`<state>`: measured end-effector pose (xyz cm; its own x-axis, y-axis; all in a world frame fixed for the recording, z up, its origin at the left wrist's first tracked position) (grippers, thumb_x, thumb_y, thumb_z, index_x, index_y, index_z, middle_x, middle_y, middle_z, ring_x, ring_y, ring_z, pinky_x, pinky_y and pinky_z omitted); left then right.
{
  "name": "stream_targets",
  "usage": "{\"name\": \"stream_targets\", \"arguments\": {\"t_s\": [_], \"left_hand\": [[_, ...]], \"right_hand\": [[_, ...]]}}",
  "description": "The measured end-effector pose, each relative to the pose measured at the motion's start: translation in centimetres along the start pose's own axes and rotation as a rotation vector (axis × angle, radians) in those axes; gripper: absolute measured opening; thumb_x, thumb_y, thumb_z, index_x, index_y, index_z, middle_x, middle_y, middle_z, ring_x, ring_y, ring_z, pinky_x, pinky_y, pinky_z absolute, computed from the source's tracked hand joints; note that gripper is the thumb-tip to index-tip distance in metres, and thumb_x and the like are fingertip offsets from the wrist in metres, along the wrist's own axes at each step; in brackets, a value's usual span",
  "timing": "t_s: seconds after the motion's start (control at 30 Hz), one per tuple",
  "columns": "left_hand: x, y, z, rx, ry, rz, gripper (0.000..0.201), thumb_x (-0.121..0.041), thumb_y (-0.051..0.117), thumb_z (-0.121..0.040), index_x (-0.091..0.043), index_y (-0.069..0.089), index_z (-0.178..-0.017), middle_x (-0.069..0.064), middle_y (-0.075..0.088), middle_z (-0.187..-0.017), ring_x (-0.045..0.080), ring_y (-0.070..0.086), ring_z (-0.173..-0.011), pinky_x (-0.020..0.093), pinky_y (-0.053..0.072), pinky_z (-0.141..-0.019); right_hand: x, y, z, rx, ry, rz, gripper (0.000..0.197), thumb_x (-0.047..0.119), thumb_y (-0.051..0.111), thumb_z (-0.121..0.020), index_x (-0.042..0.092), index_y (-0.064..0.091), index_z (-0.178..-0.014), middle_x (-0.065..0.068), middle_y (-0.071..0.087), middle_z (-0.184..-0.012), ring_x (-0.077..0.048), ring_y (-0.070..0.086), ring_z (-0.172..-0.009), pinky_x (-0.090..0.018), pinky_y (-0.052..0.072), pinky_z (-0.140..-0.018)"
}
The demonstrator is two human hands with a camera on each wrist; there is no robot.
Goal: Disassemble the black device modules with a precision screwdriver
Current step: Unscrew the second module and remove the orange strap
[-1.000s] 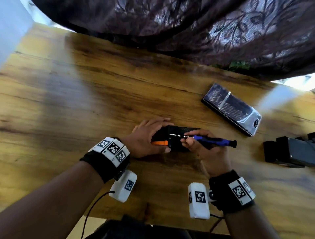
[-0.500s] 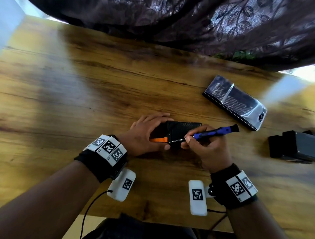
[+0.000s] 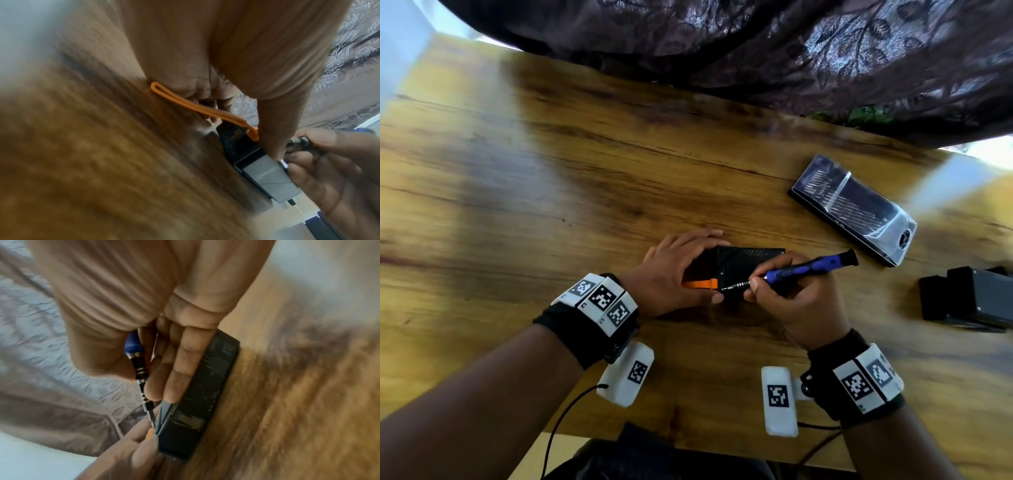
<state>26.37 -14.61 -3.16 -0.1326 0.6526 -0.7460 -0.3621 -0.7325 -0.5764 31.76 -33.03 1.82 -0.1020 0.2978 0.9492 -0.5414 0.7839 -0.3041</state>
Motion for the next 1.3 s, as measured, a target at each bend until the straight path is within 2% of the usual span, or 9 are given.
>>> {"name": "stream_targets", "arguments": {"t_s": [0.13, 0.2, 0.43, 0.57, 0.77, 0.87, 1.0, 1.13, 1.3], "left_hand": [[0.1, 0.0, 0.1, -0.011, -0.003, -0.001, 0.083, -0.057, 0.074, -0.083, -0.056, 0.024, -0.15, -0.035, 0.012, -0.159, 0.007, 0.015, -0.146, 0.046, 0.019, -0.116], [0.0, 0.0, 0.2, -0.015, 0.0, -0.003, 0.083, -0.056, 0.075, -0.083, -0.055, 0.025, -0.15, -0.034, 0.013, -0.16, 0.008, 0.016, -0.147, 0.048, 0.021, -0.118], [-0.3, -0.8, 0.9, 0.013, 0.003, 0.088, 0.09, -0.062, 0.078, -0.077, -0.056, 0.026, -0.151, -0.028, 0.024, -0.16, 0.01, 0.024, -0.147, 0.053, 0.026, -0.12], [-3.3, -4.4, 2.0, -0.174, 0.183, 0.149, 0.076, -0.064, 0.078, -0.075, -0.063, 0.04, -0.141, -0.03, 0.042, -0.15, 0.007, 0.039, -0.141, 0.054, 0.034, -0.116], [-8.5, -6.7, 2.8, -0.306, 0.375, 0.284, 0.035, -0.03, 0.088, -0.076, -0.031, 0.077, -0.108, -0.023, 0.069, -0.112, 0.002, 0.062, -0.113, 0.016, 0.045, -0.097], [-8.2, -6.7, 2.6, -0.322, 0.344, 0.303, 0.032, -0.03, 0.089, -0.075, -0.038, 0.077, -0.104, -0.021, 0.071, -0.107, 0.009, 0.066, -0.105, 0.028, 0.053, -0.093], [-7.9, -6.1, 2.2, -0.326, 0.325, 0.29, 0.025, -0.033, 0.088, -0.077, -0.034, 0.076, -0.099, -0.017, 0.073, -0.105, 0.007, 0.068, -0.103, 0.037, 0.056, -0.093], [-7.3, -5.8, 2.1, -0.36, 0.361, 0.288, 0.032, -0.042, 0.083, -0.077, -0.02, 0.075, -0.099, -0.011, 0.074, -0.102, 0.008, 0.07, -0.097, 0.036, 0.058, -0.086], [-8.2, -5.7, 2.3, -0.368, 0.462, 0.234, 0.023, -0.031, 0.082, -0.081, -0.026, 0.07, -0.101, -0.01, 0.07, -0.102, 0.009, 0.068, -0.096, 0.039, 0.058, -0.084]], "right_hand": [[4.0, 1.0, 0.0, 0.063, -0.2, 0.382, 0.014, 0.015, 0.083, -0.081, 0.021, 0.071, -0.087, 0.013, 0.069, -0.082, -0.003, 0.067, -0.079, -0.01, 0.048, -0.071], [5.4, 1.9, -0.1, 0.143, -0.226, 0.512, 0.014, 0.022, 0.082, -0.083, 0.025, 0.07, -0.09, 0.018, 0.065, -0.085, 0.002, 0.064, -0.081, -0.006, 0.045, -0.072], [6.7, 3.0, -0.6, 0.194, -0.159, 0.61, 0.013, 0.03, 0.079, -0.084, 0.028, 0.067, -0.083, 0.013, 0.066, -0.079, -0.002, 0.064, -0.076, -0.016, 0.051, -0.07], [6.2, 3.2, -1.2, 0.214, -0.06, 0.65, 0.011, 0.037, 0.067, -0.087, 0.027, 0.065, -0.083, 0.011, 0.065, -0.079, -0.004, 0.061, -0.072, -0.023, 0.05, -0.067], [5.9, 4.0, -1.6, 0.244, -0.031, 0.794, 0.01, 0.04, 0.061, -0.094, 0.031, 0.063, -0.096, 0.015, 0.057, -0.082, 0.0, 0.052, -0.07, -0.014, 0.034, -0.062], [6.3, 3.9, -1.2, 0.254, -0.035, 0.774, 0.011, 0.044, 0.06, -0.094, 0.036, 0.054, -0.09, 0.018, 0.053, -0.079, 0.007, 0.052, -0.069, -0.01, 0.033, -0.059], [7.2, 1.2, 0.6, 0.163, 0.046, 0.74, 0.018, 0.036, 0.062, -0.095, 0.03, 0.062, -0.112, 0.01, 0.064, -0.1, 0.0, 0.059, -0.083, -0.017, 0.049, -0.07], [11.4, -0.5, 2.9, -0.055, -0.315, 0.662, 0.059, 0.027, 0.063, -0.096, 0.031, 0.041, -0.151, 0.013, 0.052, -0.137, -0.001, 0.057, -0.116, -0.016, 0.053, -0.089], [12.5, 0.7, 3.3, 0.011, -0.491, 0.709, 0.056, 0.025, 0.061, -0.099, 0.027, 0.041, -0.152, 0.008, 0.055, -0.137, -0.009, 0.057, -0.118, -0.027, 0.054, -0.092]]}}
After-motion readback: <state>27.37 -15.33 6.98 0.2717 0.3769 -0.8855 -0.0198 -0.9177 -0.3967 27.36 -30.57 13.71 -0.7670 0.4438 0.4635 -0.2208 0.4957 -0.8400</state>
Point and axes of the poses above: each hand's wrist, its own z-axis away from the middle knuckle, its own y-axis out of the palm, x = y × z, the point moved 7 cm from there along -z, towards the middle knuckle
